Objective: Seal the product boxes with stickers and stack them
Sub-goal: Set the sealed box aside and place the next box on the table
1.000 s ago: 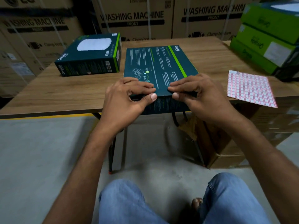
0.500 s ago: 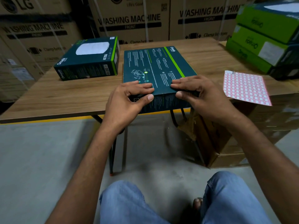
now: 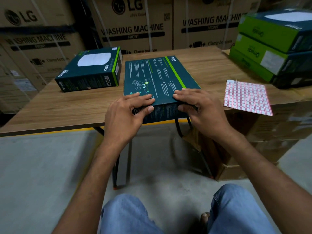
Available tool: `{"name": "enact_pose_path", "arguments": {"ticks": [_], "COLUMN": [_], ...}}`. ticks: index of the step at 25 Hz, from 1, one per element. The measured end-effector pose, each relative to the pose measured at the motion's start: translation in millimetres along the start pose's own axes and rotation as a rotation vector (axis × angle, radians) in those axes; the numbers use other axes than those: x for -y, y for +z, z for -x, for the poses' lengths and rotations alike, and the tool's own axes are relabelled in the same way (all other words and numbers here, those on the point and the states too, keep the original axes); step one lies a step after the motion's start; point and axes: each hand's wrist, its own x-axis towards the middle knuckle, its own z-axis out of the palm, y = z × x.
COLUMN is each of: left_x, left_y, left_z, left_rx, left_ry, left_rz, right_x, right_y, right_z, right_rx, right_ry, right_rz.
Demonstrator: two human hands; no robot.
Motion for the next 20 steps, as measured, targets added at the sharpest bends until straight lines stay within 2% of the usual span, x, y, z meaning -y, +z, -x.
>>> {"name": "enact_pose_path", "arguments": {"ticks": [5,12,17,20], "left_x": [0.5,-8.9,-35.6,-64.4], "left_y": [-5.4,-1.2,13.3,37.0], "left_z": [-6.3,-1.3,13.7,18.7], "left_rx": [0.067,0.006,-0.218,-0.271], "left_ry": [-0.076,-0.106,0.048,0.18], "left_rz": [0.065,0.027,-0.049,-0.055], "right_x": [2.7,3.1,2.0,-4.6], "right_y": [-10.7,-7.1,-21.3,-36.3], "right_z": [-3.0,1.6,25.7,39.5], "right_rx": [0.082,-0.058,-0.325,-0.343], "right_ry": [0.032,0.071,0.166,0.218], "right_rz": [-0.038,-0.075,0.002,0.011]}}
